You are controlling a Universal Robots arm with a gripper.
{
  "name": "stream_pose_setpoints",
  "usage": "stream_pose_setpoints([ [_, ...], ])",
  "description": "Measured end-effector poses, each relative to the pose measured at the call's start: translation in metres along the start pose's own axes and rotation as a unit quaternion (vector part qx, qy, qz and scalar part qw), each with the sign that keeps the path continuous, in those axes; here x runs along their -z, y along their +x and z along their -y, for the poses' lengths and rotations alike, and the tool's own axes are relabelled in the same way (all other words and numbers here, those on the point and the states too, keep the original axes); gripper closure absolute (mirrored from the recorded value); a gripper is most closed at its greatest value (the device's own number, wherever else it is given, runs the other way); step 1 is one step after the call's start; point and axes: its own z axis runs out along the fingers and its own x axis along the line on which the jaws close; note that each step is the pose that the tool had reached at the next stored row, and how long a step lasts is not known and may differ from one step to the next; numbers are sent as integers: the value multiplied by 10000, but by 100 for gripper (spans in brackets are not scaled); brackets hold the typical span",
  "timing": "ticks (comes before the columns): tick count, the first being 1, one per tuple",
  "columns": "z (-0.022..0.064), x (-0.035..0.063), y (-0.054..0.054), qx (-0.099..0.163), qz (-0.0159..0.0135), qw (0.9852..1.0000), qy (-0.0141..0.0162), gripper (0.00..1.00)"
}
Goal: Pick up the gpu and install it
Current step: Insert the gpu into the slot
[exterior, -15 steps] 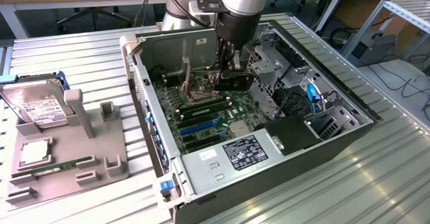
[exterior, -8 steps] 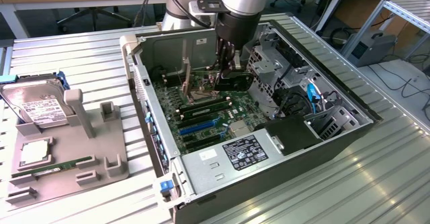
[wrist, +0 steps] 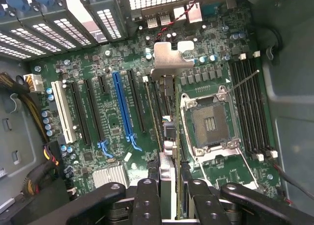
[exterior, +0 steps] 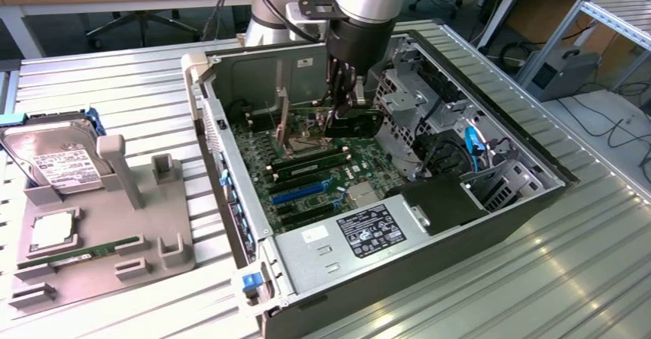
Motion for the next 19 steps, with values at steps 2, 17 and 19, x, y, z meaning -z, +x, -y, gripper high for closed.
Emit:
stream_pose_setpoints([
  [2, 0, 0, 0, 19, 0, 10000, 0, 73],
  [17, 0, -1, 0, 176, -2, 9998, -5, 73],
  [19, 0, -1, 0, 197, -3, 9998, -5, 73],
])
